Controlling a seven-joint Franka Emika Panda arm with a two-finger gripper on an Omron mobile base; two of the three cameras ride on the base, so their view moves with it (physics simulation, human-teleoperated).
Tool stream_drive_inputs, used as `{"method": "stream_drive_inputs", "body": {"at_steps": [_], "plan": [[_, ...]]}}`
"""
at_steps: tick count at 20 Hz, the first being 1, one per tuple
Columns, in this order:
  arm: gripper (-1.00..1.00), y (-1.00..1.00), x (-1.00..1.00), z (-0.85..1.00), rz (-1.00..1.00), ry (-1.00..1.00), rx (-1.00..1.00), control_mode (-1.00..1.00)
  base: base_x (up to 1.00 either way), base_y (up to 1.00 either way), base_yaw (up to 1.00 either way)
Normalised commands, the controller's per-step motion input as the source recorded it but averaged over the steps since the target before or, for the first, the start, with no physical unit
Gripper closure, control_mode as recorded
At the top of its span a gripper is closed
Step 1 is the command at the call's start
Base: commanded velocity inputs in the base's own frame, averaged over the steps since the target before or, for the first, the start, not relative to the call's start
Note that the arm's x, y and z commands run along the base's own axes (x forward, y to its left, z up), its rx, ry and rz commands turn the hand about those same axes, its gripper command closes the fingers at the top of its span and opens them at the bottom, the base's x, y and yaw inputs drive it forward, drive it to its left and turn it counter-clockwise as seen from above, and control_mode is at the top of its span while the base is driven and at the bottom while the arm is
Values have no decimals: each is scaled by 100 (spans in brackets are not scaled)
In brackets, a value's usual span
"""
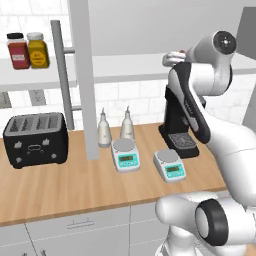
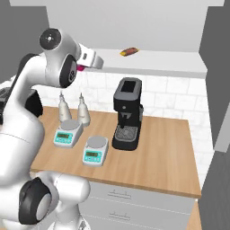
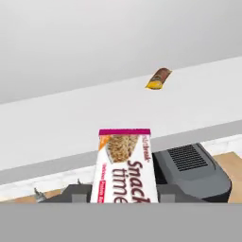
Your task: Pick the bar and place it on the digital scale for weighing, and close the cabinet.
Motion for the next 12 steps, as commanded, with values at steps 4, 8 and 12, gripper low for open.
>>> {"method": "stream_drive_inputs", "body": {"at_steps": [4, 8, 12], "plan": [[100, -2, -100, -26, 0, -7, 1, -100, 0, 0, 0], [100, 0, -100, -32, 0, 23, 1, -100, 0, 0, 0], [100, 5, -94, -75, 0, 31, 0, -100, 0, 0, 0]]}}
